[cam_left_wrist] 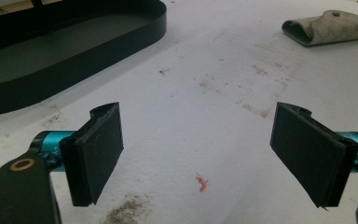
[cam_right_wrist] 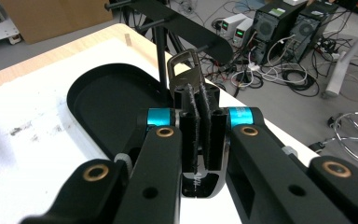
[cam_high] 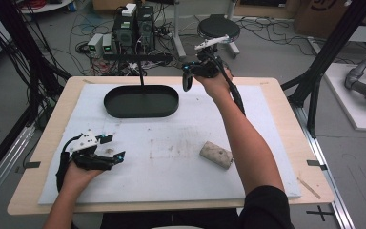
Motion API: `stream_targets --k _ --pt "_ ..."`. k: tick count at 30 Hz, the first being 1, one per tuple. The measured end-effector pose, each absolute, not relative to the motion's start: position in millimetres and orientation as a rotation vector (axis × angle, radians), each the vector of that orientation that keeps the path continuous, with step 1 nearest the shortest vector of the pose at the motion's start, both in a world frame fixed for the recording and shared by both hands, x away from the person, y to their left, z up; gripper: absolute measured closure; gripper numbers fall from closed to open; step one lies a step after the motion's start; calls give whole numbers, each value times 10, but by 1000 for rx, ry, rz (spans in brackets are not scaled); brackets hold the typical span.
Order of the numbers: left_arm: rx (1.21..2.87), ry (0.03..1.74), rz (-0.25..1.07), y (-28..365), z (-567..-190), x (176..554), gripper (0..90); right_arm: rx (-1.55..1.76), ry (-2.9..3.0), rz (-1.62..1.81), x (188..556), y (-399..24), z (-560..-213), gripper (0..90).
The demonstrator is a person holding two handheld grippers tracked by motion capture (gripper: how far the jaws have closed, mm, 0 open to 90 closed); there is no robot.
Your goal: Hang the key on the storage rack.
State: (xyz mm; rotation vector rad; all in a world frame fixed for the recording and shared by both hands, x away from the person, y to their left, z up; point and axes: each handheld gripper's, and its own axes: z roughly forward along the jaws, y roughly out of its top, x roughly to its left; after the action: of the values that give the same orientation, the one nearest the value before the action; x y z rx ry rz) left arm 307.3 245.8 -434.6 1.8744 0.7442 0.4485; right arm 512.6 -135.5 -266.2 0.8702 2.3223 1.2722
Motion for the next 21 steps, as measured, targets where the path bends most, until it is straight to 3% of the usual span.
stream_targets --k 10,21 --pt "1881 745 447 2448 -4357 3084 169 858 2360 1224 5305 -1021 -2755 881" --pt "1884 745 446 2457 -4363 3086 169 901 2335 1148 5443 -976 -2858 880"
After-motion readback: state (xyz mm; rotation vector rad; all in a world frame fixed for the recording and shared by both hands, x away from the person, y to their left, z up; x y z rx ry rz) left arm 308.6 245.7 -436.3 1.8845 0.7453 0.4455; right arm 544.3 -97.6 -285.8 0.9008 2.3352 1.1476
